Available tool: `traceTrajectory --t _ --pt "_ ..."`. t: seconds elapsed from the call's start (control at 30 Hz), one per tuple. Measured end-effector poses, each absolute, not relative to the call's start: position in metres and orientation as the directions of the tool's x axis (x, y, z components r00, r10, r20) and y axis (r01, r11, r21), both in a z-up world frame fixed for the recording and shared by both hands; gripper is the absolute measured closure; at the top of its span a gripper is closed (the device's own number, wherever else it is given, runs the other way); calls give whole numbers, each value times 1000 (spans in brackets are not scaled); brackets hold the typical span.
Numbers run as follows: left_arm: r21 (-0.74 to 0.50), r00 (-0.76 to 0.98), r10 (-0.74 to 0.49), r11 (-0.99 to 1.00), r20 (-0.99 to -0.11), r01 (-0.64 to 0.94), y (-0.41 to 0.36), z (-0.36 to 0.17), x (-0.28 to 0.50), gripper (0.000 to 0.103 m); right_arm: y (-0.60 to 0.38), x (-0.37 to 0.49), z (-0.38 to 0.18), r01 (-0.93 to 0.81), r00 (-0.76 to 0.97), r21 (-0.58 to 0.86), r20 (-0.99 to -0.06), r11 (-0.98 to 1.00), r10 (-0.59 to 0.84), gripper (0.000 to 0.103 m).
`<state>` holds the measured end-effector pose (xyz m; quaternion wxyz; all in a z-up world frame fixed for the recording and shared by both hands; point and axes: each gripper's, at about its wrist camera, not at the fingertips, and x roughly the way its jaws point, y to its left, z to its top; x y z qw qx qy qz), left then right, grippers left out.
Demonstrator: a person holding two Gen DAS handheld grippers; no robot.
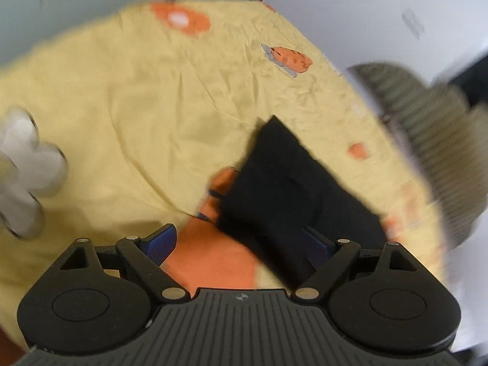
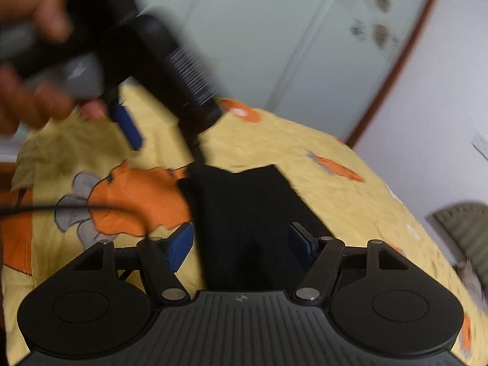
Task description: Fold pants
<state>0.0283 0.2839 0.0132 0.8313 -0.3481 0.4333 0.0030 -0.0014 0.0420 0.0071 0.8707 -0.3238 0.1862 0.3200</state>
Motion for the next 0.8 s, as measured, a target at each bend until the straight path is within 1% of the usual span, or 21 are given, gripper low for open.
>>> traceTrajectory --t 0.1,0.2,0.23,0.27,0.33,0.37,0.43,0.47,0.57,0.67,0.7,0.73,0.77,0.8 --pt "-661 625 -373 678 -686 -321 288 3 35 13 60 -3 -19 -644 763 -574 -528 506 373 36" --pt "-705 618 -424 631 -662 -324 286 -4 44 12 67 -4 -29 -612 791 -646 -488 457 369 38" --pt "-723 616 -444 609 -651 -326 286 -8 47 11 69 -4 -29 -604 796 -660 -479 447 369 47" --pt "-742 612 -467 585 -638 -327 284 -11 51 10 72 -4 -30 -587 808 -682 -462 436 366 62" --pt "-772 607 -503 540 -615 -335 284 -20 58 8 77 -2 -34 -575 815 -708 -447 410 370 75" --pt "-783 607 -515 521 -605 -339 283 -23 62 8 78 -1 -35 -582 809 -704 -449 407 380 83" --pt "-795 606 -526 491 -597 -357 283 -32 70 7 76 3 -31 -605 793 -663 -454 442 406 89" --pt "-803 606 -534 473 -589 -364 283 -36 74 6 71 6 -24 -623 781 -614 -458 485 424 91" --pt "-834 622 -557 403 -550 -377 285 -43 85 4 46 23 2 -666 740 -407 -469 625 482 93" --pt "-866 658 -563 333 -500 -373 285 -49 101 5 23 40 19 -679 704 -232 -475 696 528 93" --pt "-873 666 -565 319 -488 -369 283 -50 106 11 21 44 23 -682 694 -197 -477 704 539 93" --pt "-877 666 -572 312 -480 -365 281 -52 111 27 18 46 23 -690 680 -169 -483 704 551 93" --pt "-879 658 -582 310 -477 -363 279 -53 116 37 16 50 22 -708 653 -139 -502 692 567 92" --pt "-876 649 -588 318 -483 -364 277 -54 119 52 14 53 21 -724 627 -115 -520 680 580 92"
